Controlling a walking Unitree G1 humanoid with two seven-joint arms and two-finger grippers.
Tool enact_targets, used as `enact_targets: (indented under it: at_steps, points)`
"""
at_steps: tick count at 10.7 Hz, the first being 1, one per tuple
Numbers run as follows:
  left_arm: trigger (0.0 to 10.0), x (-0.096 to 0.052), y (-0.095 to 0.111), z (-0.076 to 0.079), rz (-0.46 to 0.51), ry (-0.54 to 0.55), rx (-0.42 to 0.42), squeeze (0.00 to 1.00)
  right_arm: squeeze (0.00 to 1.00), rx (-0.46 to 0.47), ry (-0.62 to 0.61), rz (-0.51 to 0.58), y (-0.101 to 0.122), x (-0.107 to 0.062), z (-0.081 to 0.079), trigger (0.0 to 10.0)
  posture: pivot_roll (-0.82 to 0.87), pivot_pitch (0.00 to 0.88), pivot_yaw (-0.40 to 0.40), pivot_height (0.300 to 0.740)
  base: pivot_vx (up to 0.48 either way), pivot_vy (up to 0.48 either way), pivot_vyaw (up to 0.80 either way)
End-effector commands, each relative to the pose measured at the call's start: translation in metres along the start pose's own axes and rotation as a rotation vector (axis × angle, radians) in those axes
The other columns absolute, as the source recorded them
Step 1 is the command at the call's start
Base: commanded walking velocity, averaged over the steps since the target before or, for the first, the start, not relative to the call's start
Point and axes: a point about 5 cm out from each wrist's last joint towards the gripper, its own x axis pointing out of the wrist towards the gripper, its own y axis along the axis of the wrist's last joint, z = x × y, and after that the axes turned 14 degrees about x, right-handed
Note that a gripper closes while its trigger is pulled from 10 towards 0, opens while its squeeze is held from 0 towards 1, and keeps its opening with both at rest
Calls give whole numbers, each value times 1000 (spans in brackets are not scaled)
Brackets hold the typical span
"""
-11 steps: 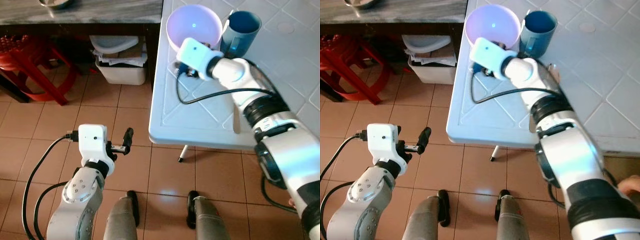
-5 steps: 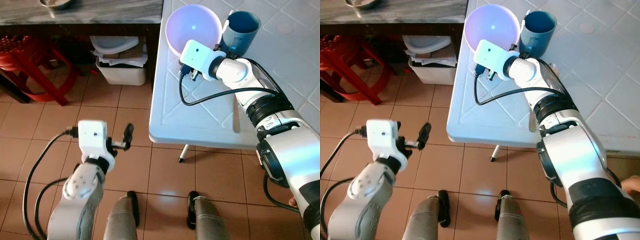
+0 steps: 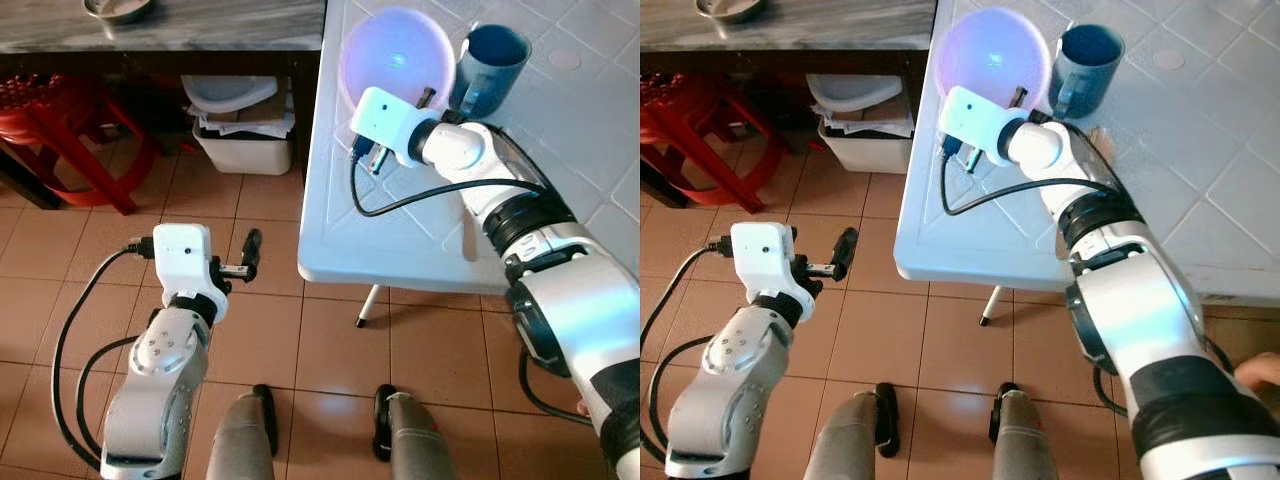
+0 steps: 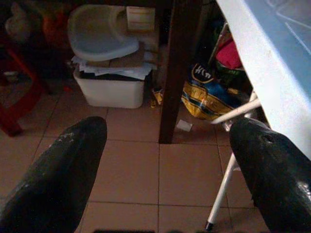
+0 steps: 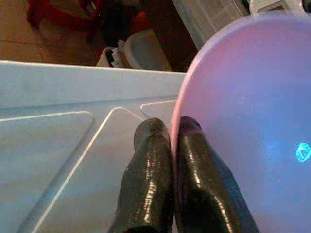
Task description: Setting the table
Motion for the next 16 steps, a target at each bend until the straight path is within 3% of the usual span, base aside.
enact_targets:
  at_steps: [1,4,6,8,11,12,13,16]
  points:
    - [10000,3,-6,-7,0,20,37,0,0,-32,-23,85,24,5,4,0,106,175,58,740,0,0,0]
    - [10000,14,1,-15,44,129,36,0,0,-3,-38,294,50,11,-13,0,88,162,51,740,0,0,0]
    - [10000,19,-3,-18,62,166,97,0,0,161,-81,534,68,11,-36,0,88,134,46,740,0,480,0]
    - [10000,21,2,-22,97,196,97,0,0,294,-122,619,57,4,-55,0,76,132,14,740,0,480,0]
    - [10000,5,-10,-14,92,212,65,0,0,650,-299,544,1,-42,-61,0,75,71,-1,740,0,480,0]
    - [10000,1,-12,-13,90,217,70,0,0,700,-380,495,-18,-63,-60,0,59,50,4,740,0,480,0]
    - [10000,1,-12,-10,96,203,80,0,0,699,-416,462,-29,-75,-59,0,54,54,9,740,0,480,0]
    - [10000,-3,-17,-5,120,122,55,0,0,838,-461,342,-47,-102,-76,0,32,17,16,740,0,472,0]
